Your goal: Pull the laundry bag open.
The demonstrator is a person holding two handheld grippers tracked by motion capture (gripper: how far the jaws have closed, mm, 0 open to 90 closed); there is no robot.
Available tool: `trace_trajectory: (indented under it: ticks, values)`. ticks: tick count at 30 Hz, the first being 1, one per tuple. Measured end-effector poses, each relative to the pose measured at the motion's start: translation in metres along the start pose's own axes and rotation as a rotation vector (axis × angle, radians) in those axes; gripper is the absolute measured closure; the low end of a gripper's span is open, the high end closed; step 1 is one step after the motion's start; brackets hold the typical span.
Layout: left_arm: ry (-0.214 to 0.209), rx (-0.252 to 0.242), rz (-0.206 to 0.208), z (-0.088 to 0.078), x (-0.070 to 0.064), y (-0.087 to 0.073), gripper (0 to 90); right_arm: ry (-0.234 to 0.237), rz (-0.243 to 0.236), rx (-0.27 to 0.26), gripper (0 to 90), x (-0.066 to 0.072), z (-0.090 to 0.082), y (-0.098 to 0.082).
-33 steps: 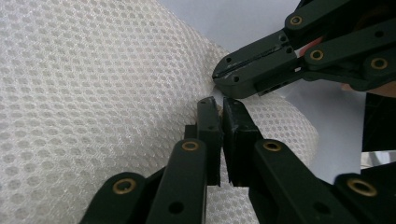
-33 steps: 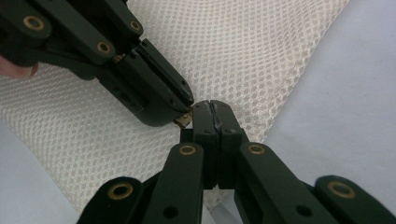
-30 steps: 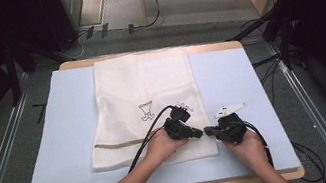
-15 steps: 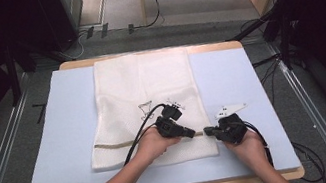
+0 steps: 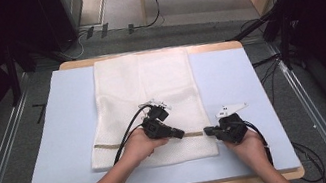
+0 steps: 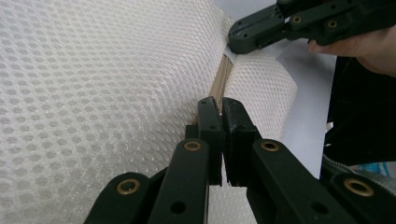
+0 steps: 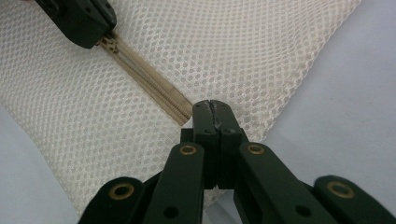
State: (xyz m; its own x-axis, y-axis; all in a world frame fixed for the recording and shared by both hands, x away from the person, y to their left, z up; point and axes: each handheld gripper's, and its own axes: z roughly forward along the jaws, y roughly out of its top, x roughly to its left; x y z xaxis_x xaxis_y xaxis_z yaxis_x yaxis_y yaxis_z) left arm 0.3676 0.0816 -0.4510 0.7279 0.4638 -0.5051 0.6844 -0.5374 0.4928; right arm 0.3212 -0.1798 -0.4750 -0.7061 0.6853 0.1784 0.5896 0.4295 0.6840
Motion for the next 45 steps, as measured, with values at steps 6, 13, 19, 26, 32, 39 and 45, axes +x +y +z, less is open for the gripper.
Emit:
trace_trajectory:
  ticks: [6,13,19,26,32,39,45]
  values:
    - [-0.002,0.011,0.001,0.000,0.001,0.000,89.1,-0.001,-0.014,0.001,90.0,0.000,0.000,0.000]
    - [-0.006,0.006,-0.009,-0.002,0.003,-0.001,89.2,0.005,-0.022,0.002,90.0,-0.001,0.000,0.000]
    - [-0.007,0.008,-0.019,-0.007,0.005,-0.005,89.1,0.013,-0.017,-0.002,90.0,-0.002,0.000,0.000]
    - [-0.001,0.001,-0.014,-0.018,0.004,-0.008,89.1,0.017,-0.020,-0.001,90.0,-0.003,0.000,0.000]
    - [-0.004,-0.003,-0.028,-0.023,0.007,-0.010,89.1,0.018,-0.021,-0.001,90.0,-0.003,0.000,0.000]
    - [0.002,-0.001,-0.028,-0.031,0.008,-0.016,89.2,0.014,-0.020,0.001,90.0,-0.002,0.000,0.000]
    - [-0.002,-0.006,-0.043,-0.043,0.013,-0.022,89.2,0.014,-0.023,0.003,90.0,-0.002,0.000,0.000]
